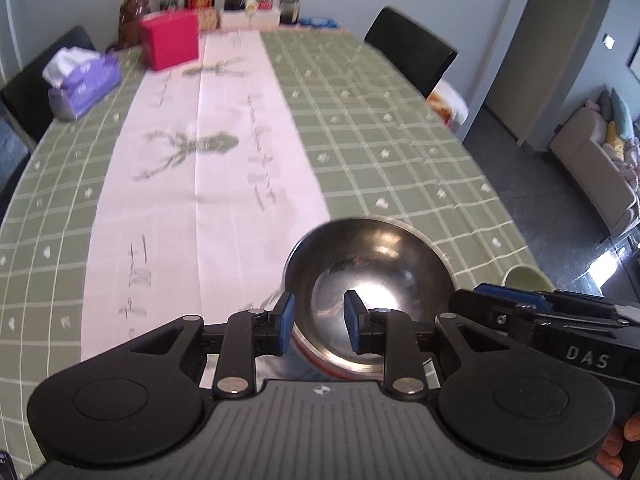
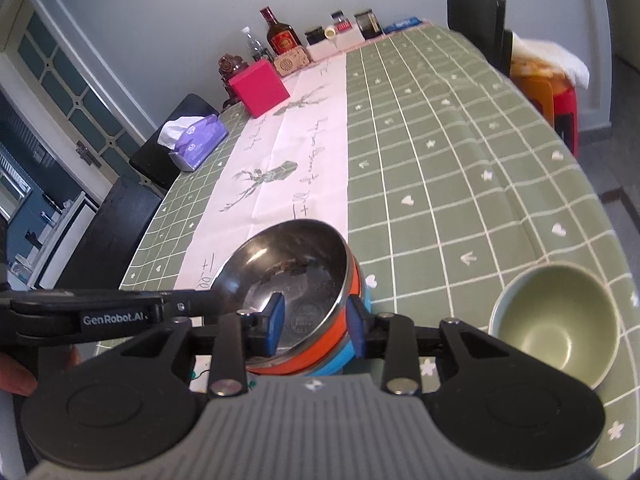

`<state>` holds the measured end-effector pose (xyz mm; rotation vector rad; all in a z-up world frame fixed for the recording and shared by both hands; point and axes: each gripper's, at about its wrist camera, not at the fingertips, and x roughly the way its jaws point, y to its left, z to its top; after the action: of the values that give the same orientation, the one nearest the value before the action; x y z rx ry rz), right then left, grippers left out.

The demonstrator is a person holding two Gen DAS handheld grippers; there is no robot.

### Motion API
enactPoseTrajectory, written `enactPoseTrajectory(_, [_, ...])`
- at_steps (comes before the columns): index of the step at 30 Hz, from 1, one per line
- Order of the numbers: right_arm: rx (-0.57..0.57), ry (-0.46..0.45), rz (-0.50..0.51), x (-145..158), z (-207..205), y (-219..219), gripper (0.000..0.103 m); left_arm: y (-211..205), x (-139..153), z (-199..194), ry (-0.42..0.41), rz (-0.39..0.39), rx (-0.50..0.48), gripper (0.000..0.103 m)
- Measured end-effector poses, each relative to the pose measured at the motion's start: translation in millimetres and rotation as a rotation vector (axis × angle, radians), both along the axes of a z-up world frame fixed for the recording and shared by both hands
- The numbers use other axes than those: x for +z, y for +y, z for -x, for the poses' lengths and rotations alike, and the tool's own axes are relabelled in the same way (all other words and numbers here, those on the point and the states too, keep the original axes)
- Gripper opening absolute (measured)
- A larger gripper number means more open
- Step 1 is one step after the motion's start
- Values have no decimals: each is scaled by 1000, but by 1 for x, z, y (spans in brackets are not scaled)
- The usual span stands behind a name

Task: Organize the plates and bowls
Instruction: 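Open the right tool and withdraw from the stacked bowls, then move the right tool to the pale green bowl and grip its rim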

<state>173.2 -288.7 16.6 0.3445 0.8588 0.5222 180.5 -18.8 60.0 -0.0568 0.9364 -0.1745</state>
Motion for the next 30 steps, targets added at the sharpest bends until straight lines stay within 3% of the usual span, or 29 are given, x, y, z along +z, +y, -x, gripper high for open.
enactPoseTrajectory(4, [-24, -51, 13, 11, 4, -9, 36, -16, 17, 12, -83, 27, -67, 36])
enactPoseTrajectory(9, [-128, -95, 39, 19, 4, -43, 40, -48, 26, 25, -111, 83, -157, 36])
enactPoseTrajectory(17, [-300, -70, 116, 6, 8, -100, 40, -102, 4, 23, -50, 159, -238, 36])
enactPoseTrajectory(30, [-371, 75, 240, -30, -9, -122, 40, -157, -49, 1, 46, 108, -211, 36])
